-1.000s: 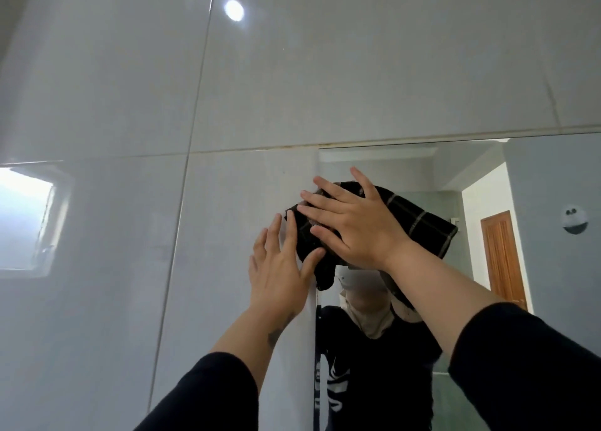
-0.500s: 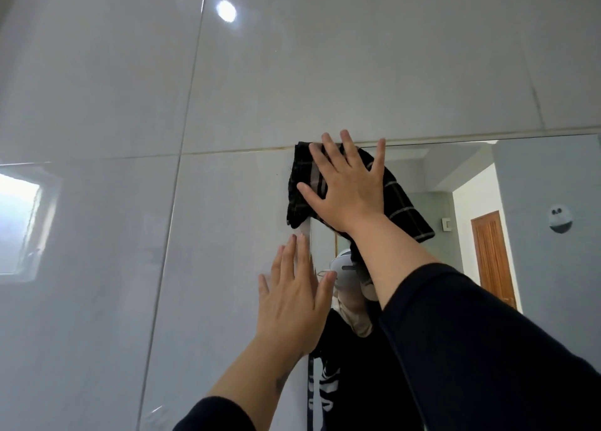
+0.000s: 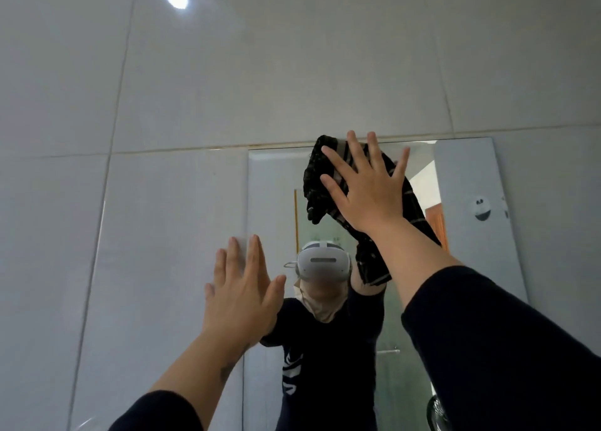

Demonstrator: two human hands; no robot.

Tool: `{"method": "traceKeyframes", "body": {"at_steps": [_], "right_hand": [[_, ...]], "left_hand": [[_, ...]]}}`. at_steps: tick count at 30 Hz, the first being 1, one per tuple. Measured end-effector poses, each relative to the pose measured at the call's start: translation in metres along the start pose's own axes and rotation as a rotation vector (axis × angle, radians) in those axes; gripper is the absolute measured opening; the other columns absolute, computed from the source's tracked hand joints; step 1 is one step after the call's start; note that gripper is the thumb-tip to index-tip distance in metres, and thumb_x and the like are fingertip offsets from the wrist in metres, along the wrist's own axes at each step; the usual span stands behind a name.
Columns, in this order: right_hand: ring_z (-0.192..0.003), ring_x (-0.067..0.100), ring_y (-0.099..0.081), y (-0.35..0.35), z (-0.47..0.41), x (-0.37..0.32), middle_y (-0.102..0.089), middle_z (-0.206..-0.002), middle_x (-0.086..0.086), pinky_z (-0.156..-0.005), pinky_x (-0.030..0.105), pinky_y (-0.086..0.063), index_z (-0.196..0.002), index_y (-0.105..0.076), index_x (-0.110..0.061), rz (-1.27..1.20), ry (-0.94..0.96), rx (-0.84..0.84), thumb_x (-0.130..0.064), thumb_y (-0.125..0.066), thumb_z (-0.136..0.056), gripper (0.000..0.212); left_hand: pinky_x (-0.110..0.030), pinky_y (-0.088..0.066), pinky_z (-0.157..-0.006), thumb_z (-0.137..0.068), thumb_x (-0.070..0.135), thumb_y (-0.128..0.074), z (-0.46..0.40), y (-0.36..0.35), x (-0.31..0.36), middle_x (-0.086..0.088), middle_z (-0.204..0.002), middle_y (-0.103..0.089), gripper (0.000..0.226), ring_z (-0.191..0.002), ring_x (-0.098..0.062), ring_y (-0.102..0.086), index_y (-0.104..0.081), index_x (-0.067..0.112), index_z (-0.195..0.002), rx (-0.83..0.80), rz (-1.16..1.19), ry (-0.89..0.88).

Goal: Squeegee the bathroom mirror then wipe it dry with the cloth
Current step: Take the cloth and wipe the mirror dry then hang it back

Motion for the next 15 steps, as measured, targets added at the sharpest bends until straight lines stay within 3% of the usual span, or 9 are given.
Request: {"method": "traceKeyframes", "body": {"at_steps": [15], "right_hand": [[-0.149, 0.022, 0.006, 0.006, 0.046, 0.186, -0.002, -0.162, -0.005, -0.108, 0.068, 0.009, -0.148, -0.006, -0.048, -0.014, -0.398, -0.012, -0.066, -0.006, -0.091, 0.060]], "left_hand": [[-0.052, -0.009, -0.116, -0.070, 0.086, -0.013, 0.002, -0.004, -0.001, 0.001, -0.159, 0.015, 0.089, -0.145, -0.019, 0.016, 0.032, 0.044, -0.134, 0.179, 0.014, 0.027]]}}
Point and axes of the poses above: each hand's wrist, its own z-axis away from the middle knuckle, its own y-axis out of the back of the hand, x = y × z, the point moved 9 cm from there along -z, towards the middle knuckle
